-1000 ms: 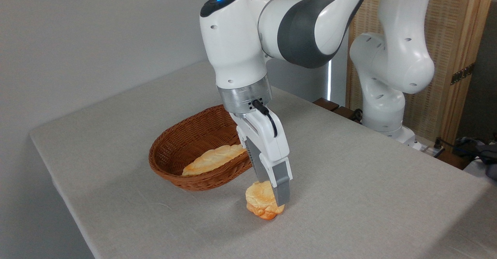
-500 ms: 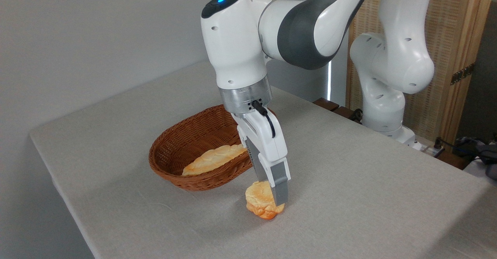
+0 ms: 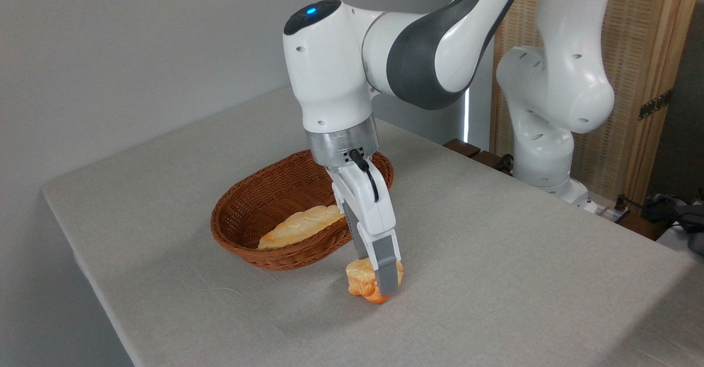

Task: Put bread into the basket
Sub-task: 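Close the gripper on the golden bread roll and lift it, then carry the held roll over the wicker basket and lower it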

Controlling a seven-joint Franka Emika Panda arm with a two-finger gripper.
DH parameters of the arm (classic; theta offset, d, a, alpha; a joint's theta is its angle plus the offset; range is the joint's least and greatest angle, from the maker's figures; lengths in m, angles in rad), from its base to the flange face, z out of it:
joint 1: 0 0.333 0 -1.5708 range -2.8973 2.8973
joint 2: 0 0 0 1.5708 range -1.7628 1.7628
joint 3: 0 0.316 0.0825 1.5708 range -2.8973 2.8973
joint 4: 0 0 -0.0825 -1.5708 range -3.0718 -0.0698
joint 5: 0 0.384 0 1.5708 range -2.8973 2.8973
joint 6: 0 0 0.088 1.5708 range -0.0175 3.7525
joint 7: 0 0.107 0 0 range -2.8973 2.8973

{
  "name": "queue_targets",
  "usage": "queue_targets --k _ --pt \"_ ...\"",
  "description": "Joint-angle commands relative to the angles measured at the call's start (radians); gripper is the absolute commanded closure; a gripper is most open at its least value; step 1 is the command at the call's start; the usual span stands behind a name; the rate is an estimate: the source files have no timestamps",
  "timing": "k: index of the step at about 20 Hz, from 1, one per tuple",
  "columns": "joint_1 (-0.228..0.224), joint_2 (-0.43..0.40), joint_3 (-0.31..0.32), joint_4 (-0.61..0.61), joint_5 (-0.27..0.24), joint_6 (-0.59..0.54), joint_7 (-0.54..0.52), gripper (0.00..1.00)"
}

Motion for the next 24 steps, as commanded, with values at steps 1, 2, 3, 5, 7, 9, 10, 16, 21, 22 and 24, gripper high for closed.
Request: queue_targets --k 1,2,3,5,7,9,10,16,21,22,24 --pt "-0.014 -0.002 0.013 -0.027 0.015 0.028 0.017 0.01" --pt "-0.014 -0.002 0.013 -0.031 0.015 0.028 0.017 0.1" --pt "-0.014 -0.002 0.013 -0.031 0.015 0.028 0.017 0.17" --pt "-0.013 -0.002 0.013 -0.031 0.015 0.028 0.02 0.4" --pt "-0.013 -0.002 0.015 -0.031 0.015 0.028 0.021 0.63" --pt "-0.013 -0.002 0.015 -0.031 0.014 0.028 0.024 0.7" --pt "-0.011 -0.002 0.013 -0.031 0.014 0.028 0.026 0.73" --pt "-0.011 -0.002 0.015 -0.031 0.014 0.026 0.027 0.76" --pt "-0.011 -0.002 0.015 -0.031 0.014 0.026 0.027 0.76" --pt "-0.011 -0.002 0.015 -0.031 0.014 0.026 0.027 0.76" --pt "-0.011 -0.002 0.015 -0.031 0.014 0.026 0.027 0.76"
